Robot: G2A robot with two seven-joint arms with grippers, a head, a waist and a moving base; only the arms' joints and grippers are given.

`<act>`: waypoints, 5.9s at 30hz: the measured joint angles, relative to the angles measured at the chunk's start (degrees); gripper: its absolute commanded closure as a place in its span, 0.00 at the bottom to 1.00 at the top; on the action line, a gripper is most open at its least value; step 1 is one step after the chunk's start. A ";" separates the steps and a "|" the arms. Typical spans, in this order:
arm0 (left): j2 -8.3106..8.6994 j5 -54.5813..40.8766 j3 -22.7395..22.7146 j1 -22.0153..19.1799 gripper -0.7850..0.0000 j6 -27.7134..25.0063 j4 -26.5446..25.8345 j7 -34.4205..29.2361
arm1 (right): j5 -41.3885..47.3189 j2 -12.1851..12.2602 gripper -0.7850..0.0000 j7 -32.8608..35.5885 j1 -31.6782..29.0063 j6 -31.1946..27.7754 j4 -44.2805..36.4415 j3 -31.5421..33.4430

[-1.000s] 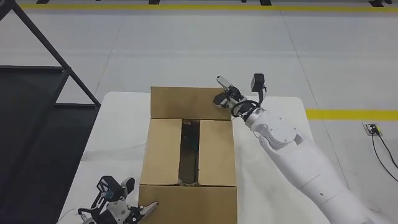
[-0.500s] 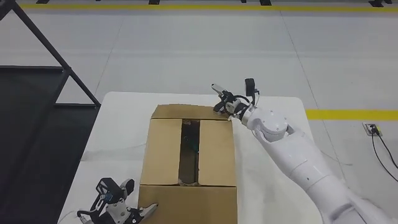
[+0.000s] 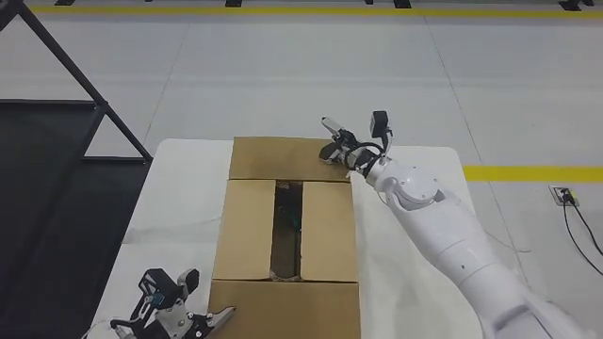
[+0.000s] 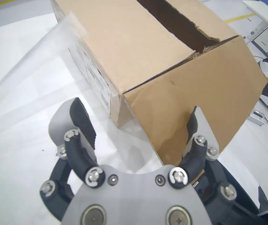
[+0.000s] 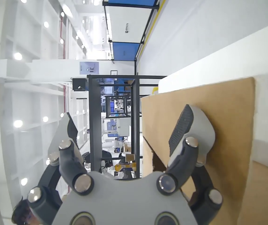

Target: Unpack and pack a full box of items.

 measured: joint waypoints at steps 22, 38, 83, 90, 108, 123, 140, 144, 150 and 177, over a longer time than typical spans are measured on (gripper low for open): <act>0.19 -16.37 -14.11 3.66 0.00 -0.16 3.41 3.69 | -9.89 2.36 0.00 19.69 -5.41 5.98 -16.10 1.36; -0.41 -15.58 -11.26 4.49 0.00 0.77 -0.35 6.48 | -12.18 -2.35 0.00 25.22 -1.10 10.29 -8.95 -5.82; -3.24 -7.74 -0.76 3.77 0.00 25.12 -6.83 14.42 | 2.13 -14.06 0.00 42.15 7.34 -10.95 4.29 -4.10; -3.46 -9.45 -4.51 4.66 0.00 27.19 -1.92 13.09 | 1.10 -11.14 0.00 41.59 5.05 -14.74 3.32 1.98; -3.74 -8.33 -4.52 0.18 0.00 27.54 7.34 8.74 | -2.71 -7.59 0.00 41.49 0.11 -9.92 -2.19 8.72; -4.43 -11.38 -9.96 3.18 0.00 25.45 0.64 16.74 | -4.76 -5.98 0.00 42.37 -2.44 -8.76 -4.92 12.20; -4.49 -16.14 -17.97 6.38 0.00 11.01 -18.62 13.22 | -8.56 0.15 0.00 40.44 -15.70 -10.17 -16.10 26.07; -3.45 -17.83 -10.69 -2.16 0.00 9.20 -18.52 2.67 | -9.29 2.46 0.00 39.73 -23.26 -11.65 -24.14 33.08; -2.23 -24.37 3.80 -16.24 0.00 14.18 -18.41 -20.21 | -12.05 4.94 0.00 36.46 -35.19 -10.31 -37.00 42.20; -3.33 -47.60 22.20 -37.60 0.00 36.71 3.52 -34.82 | -12.57 7.16 0.00 37.58 -44.92 -13.93 -45.88 48.63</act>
